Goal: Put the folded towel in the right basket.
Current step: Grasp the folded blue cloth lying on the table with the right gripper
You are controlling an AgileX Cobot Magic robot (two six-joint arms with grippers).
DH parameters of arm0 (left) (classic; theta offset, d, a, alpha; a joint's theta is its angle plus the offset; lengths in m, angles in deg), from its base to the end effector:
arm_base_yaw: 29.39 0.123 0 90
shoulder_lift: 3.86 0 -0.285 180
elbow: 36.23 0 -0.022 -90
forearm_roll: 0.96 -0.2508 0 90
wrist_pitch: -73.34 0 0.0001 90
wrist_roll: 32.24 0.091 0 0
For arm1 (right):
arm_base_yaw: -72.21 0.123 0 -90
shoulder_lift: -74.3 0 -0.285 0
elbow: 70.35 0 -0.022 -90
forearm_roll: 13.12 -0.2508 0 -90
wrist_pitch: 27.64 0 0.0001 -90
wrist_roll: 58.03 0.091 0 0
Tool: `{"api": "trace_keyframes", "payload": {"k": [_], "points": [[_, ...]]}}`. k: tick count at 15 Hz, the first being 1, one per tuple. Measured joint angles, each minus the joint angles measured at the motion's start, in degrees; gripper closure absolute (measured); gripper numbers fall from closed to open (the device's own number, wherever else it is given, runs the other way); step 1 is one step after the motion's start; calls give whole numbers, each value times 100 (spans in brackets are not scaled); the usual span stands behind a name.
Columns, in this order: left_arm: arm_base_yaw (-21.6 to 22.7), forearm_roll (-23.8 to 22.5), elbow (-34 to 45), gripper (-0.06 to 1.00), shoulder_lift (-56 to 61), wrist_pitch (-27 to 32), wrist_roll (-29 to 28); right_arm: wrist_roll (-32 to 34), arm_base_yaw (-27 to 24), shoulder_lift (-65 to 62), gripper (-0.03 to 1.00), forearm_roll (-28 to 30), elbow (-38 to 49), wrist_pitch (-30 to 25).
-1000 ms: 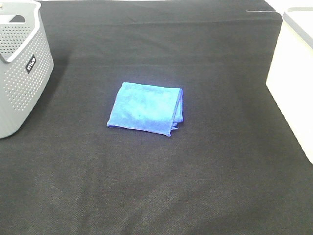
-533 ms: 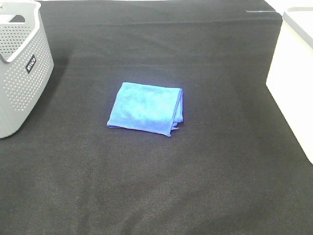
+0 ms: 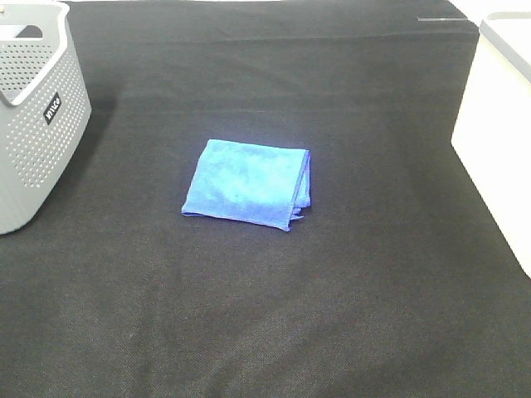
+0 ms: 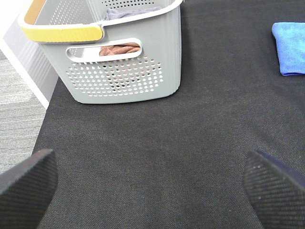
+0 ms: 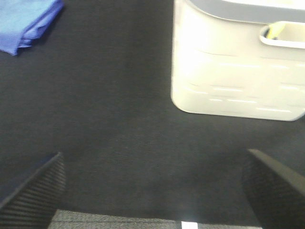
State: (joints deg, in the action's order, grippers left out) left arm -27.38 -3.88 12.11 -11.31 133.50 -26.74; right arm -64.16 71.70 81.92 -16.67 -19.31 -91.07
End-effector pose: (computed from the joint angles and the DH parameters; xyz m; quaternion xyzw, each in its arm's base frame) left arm -0.0060 0.0038 0.2793 0.0248 0.8472 0.0601 0.5273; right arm -0.0027 0.0051 0.2617 -0.0442 0.8735 0.0029 0.4849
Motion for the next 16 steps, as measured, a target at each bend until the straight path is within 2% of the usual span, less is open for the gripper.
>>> {"api": "trace_keyframes", "payload": {"k": [4, 16], "points": [[0, 0, 0, -5, 0, 0, 0, 407, 0, 0, 0, 286, 0, 0], [0, 0, 0, -5, 0, 0, 0, 458, 0, 0, 0, 286, 11, 17]]}}
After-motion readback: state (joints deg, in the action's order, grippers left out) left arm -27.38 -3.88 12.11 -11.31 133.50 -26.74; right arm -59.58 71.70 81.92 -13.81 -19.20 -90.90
